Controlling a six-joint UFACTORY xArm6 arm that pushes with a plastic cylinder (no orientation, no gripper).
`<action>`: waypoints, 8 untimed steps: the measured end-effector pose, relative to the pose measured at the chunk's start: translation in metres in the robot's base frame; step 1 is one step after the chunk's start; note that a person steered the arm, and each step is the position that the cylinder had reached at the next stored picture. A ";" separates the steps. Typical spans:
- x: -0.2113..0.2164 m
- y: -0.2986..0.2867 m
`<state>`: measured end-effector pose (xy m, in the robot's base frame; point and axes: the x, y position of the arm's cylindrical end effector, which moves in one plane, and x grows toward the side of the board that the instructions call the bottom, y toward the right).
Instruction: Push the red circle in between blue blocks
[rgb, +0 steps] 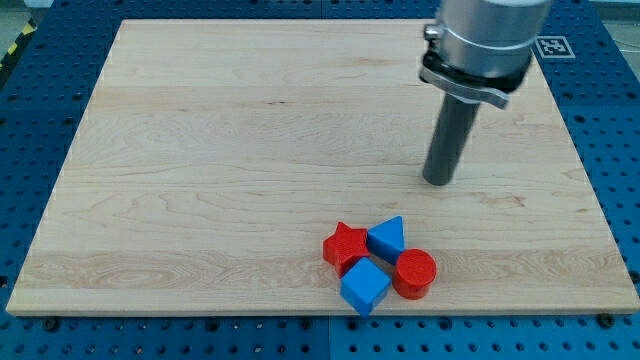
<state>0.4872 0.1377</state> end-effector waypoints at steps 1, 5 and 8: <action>0.022 0.023; 0.131 0.067; 0.082 -0.060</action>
